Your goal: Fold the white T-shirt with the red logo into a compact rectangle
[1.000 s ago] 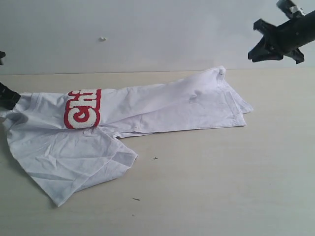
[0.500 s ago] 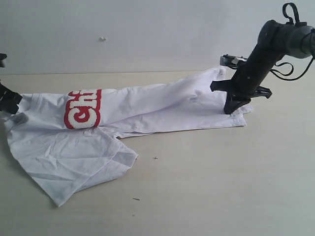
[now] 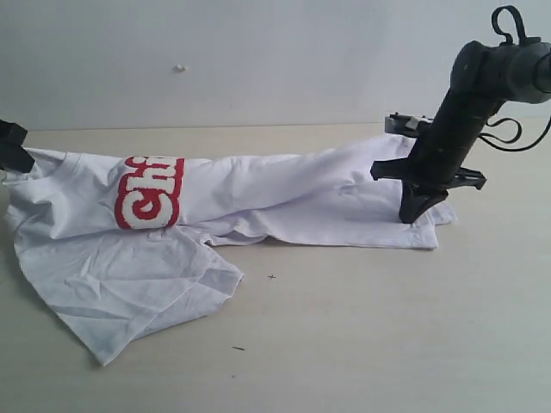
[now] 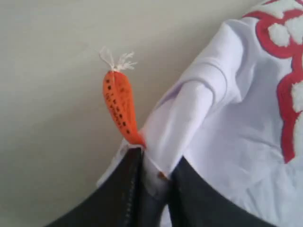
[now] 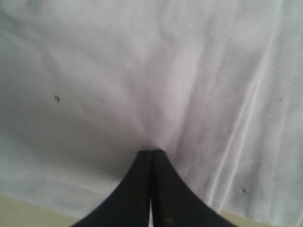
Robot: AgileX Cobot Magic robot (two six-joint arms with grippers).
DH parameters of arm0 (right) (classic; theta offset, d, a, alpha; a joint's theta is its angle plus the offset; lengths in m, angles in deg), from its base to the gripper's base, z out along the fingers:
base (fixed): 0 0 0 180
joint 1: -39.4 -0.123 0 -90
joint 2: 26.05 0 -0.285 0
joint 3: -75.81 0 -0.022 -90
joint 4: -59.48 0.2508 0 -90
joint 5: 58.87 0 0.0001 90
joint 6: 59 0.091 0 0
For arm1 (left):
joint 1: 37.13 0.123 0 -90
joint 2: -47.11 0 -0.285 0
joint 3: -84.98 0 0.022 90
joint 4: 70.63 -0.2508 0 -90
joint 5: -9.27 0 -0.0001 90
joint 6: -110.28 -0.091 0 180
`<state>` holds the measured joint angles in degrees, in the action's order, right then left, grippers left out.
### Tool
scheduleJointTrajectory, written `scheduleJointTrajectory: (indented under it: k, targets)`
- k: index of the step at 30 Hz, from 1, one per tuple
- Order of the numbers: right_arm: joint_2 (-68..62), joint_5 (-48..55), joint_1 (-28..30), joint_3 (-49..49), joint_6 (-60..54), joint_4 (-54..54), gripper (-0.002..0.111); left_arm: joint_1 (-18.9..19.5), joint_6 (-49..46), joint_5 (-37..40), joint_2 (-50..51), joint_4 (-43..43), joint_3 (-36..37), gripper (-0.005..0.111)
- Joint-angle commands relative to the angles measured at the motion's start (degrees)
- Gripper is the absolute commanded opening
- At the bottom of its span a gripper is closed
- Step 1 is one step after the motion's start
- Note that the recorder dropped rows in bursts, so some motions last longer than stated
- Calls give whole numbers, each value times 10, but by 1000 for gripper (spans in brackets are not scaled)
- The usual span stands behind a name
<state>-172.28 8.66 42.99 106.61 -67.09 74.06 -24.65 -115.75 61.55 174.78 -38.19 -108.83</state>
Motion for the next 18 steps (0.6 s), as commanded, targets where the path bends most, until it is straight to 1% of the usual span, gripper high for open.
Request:
scheduleJointTrajectory:
  k: [1, 2, 4, 8, 9, 11, 13, 14, 15, 16, 18]
  targets:
    - [54, 2, -2, -138, -9, -32, 0, 7, 2, 55, -21, 41, -3, 20]
    - [71, 17, -2, -162, -9, -32, 0, 7, 42, 63, -28, 37, -3, 20]
    - [84, 24, -2, -180, -13, -34, 0, 7, 104, 84, -32, 13, -3, 20]
    - [112, 24, -2, -218, -22, -68, 0, 8, 199, 176, -35, -49, -3, 20]
    - [119, 24, -2, -224, -22, -80, 0, 10, 213, 177, -36, -58, -3, 20]
    - [127, 24, -2, -225, -8, -95, 0, 13, 211, 177, -42, -43, -1, 20]
    - [140, 24, -2, -225, -5, -91, 0, 22, 172, 177, -59, 28, 4, 22]
    - [144, 24, -2, -225, -5, -91, 0, 26, 154, 177, -65, 69, 4, 30]
    - [144, 24, -2, -225, -5, -91, 0, 30, 148, 177, -66, 81, 4, 37]
    - [144, 24, -2, -225, -5, -93, 0, 36, 148, 177, -65, 79, 4, 58]
    - [139, 24, -2, -224, -8, -93, 0, 41, 148, 167, -64, 59, 4, 78]
